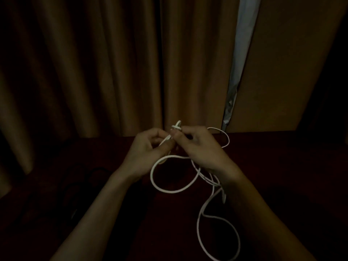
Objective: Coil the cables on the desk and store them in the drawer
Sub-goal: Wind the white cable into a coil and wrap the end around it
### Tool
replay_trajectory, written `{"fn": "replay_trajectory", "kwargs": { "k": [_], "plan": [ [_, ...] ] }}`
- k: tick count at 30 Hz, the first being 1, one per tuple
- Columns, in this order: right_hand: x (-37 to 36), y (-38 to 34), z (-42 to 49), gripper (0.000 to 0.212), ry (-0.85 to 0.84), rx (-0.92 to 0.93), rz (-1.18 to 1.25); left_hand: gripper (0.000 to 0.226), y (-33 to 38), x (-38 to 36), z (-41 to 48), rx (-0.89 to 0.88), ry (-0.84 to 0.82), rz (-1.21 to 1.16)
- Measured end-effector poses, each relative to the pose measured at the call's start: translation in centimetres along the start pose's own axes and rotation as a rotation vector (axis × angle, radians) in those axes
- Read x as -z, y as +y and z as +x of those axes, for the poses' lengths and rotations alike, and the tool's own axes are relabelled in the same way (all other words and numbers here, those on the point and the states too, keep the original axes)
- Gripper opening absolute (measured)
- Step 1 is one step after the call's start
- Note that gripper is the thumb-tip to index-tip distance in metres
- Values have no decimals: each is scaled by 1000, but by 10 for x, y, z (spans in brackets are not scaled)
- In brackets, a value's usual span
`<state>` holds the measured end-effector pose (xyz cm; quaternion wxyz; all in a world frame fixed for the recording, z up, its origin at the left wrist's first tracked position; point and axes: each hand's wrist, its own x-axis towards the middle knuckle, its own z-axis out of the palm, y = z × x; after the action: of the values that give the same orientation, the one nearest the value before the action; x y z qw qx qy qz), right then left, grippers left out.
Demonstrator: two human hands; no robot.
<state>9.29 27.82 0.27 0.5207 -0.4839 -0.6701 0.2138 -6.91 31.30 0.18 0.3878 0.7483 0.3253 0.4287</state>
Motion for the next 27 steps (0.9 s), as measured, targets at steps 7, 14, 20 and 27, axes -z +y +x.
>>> {"fn": "replay_trajectory", "kwargs": {
  "k": [7,14,20,27],
  "plan": [
    [12,0,-2,15,-169,195,-494,33,10,5,-1,45,-76,-57],
    [3,-1,-4,27,-153,239,-589,17,-7,8,3,-49,-92,-38],
    [-6,-14,-5,25,85,99,-221,20,-13,5,7,-214,185,149],
    [-16,-24,-5,29,48,-399,604,18,0,-4,4,-205,354,-175]
  ]
}}
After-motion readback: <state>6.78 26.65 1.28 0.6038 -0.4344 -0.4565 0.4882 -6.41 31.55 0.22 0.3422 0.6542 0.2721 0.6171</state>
